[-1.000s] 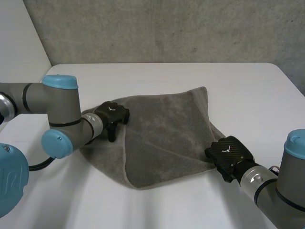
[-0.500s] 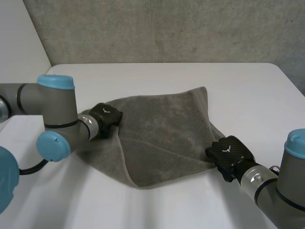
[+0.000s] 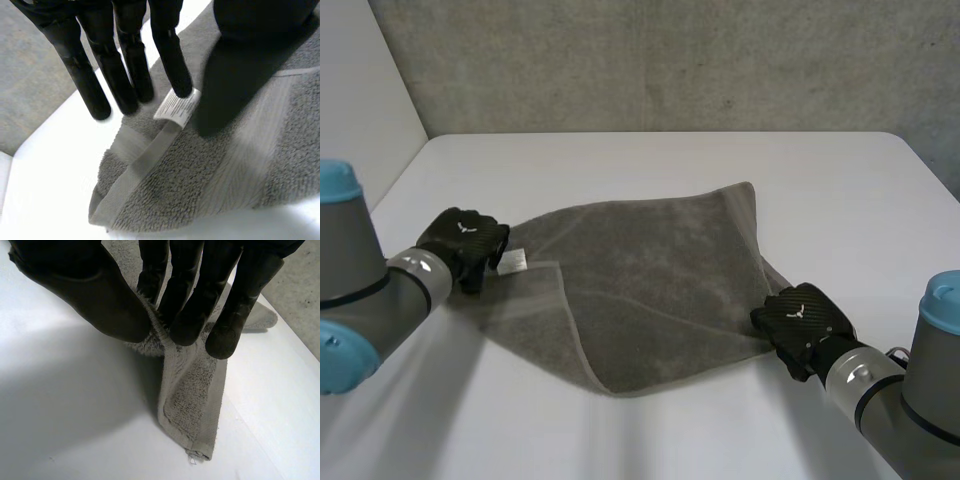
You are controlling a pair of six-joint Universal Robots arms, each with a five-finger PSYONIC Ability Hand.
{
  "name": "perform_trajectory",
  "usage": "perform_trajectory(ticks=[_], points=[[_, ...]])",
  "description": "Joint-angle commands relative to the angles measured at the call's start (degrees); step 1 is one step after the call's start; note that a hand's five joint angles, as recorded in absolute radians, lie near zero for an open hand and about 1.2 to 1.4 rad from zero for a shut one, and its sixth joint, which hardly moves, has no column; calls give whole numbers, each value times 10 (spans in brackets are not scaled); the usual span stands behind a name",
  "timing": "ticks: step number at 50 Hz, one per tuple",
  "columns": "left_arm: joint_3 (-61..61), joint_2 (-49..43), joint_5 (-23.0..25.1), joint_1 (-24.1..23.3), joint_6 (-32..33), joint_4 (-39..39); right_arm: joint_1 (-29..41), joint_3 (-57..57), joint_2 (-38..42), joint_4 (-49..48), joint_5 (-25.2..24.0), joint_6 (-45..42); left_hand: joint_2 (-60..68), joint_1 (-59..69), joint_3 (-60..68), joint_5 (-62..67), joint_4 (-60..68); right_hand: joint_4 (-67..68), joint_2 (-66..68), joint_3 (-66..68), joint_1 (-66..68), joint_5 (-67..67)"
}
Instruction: Fold the laundry
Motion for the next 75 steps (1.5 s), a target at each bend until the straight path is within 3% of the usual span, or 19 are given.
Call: perform_trajectory(ticks=[1, 9, 20, 29, 47, 54, 56, 58, 71, 75], points=[[-8, -14, 13, 9, -6, 77, 1, 0, 0, 0, -1, 0, -151, -175, -154, -147, -152, 33, 41, 30, 31, 30], [80, -92, 17, -37, -35, 76, 0, 0, 1, 0, 0, 0, -146, -170, -149, -143, -147, 33, 41, 30, 31, 30], [180, -188, 20, -46, -27, -1, -3, -2, 3, -1, -1, -1, -28, -52, -31, -25, -29, 33, 41, 30, 31, 30], [199, -209, 57, -46, -25, -27, -5, 0, 9, -2, -1, -24, -62, -86, -65, -58, -63, 33, 41, 30, 31, 30], [201, -224, 56, -47, -25, -25, -5, 1, 9, -3, 0, -28, -43, -67, -46, -40, -45, 33, 41, 30, 31, 30], [200, -224, 51, -47, -25, -25, -4, 1, 9, -3, 0, -28, 83, 59, 80, 86, 82, 33, 41, 30, 31, 30], [201, -222, 50, -46, -24, -25, -4, 1, 9, -3, 0, -28, 195, 171, 192, 198, 194, 33, 41, 30, 31, 30], [201, -219, 50, -46, -23, -25, -4, 1, 9, -3, -1, -29, 227, 203, 224, 231, 226, 33, 41, 30, 31, 30], [179, -165, 27, -49, -8, -29, -4, 1, 10, -3, 0, -29, 258, 234, 255, 261, 256, 33, 41, 30, 31, 30], [149, -139, 16, -51, -7, -29, -5, 0, 9, -3, 0, -29, 395, 371, 392, 398, 394, 33, 41, 30, 31, 30]])
